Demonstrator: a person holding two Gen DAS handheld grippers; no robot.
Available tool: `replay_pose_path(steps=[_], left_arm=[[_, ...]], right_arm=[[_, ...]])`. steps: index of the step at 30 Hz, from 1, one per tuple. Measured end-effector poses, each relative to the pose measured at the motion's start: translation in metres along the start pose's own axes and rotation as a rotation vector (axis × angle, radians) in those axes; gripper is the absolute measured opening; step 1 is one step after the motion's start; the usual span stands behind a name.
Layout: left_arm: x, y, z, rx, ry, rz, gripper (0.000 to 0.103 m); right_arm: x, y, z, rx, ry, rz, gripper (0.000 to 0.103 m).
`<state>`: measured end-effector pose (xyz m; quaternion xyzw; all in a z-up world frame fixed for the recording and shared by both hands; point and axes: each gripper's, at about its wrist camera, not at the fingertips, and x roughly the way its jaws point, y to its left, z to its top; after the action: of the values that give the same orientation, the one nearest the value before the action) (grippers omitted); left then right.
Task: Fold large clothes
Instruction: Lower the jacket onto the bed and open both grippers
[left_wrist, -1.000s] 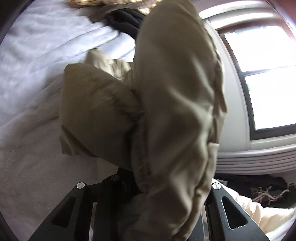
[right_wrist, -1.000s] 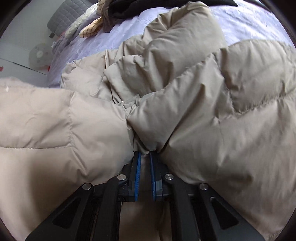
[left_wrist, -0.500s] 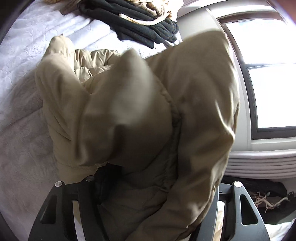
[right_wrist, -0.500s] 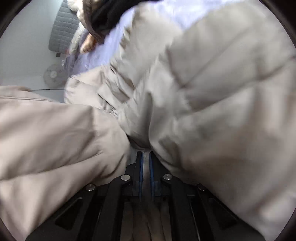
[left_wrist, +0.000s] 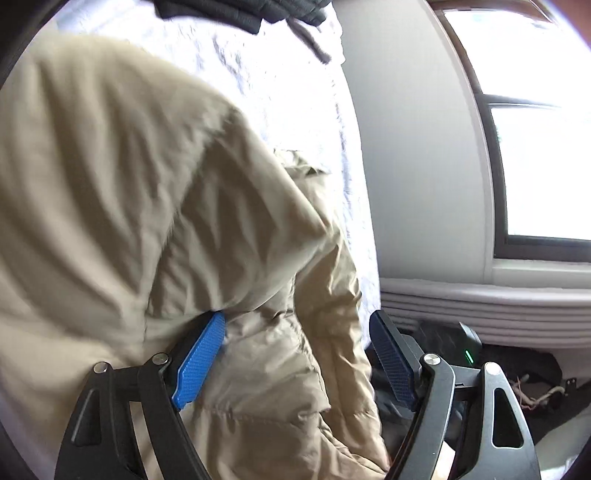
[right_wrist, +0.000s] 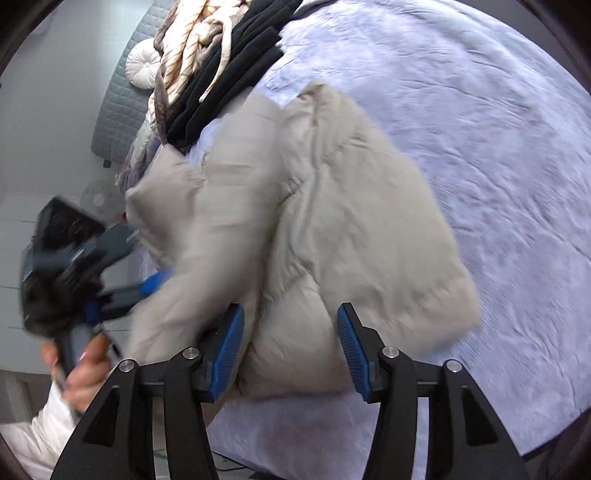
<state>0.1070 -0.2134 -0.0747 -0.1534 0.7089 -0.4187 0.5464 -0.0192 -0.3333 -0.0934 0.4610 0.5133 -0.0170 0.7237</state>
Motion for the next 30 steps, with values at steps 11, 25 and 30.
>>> replay_pose_path(steps=[11, 25, 30], left_arm=[[0.042, -0.027, -0.005, 0.097, -0.024, 0.143, 0.08], [-0.048, -0.007, 0.01, 0.282, -0.414, 0.592, 0.08], [0.022, -0.006, 0.034, 0.336, -0.425, 0.665, 0.08]], right_arm=[[-0.033, 0.008, -0.023, -0.009, 0.026, 0.255, 0.084], [-0.013, 0.0, 0.003, -0.115, -0.058, -0.143, 0.015], [-0.005, -0.032, 0.012, -0.081, -0.064, -0.186, 0.018]])
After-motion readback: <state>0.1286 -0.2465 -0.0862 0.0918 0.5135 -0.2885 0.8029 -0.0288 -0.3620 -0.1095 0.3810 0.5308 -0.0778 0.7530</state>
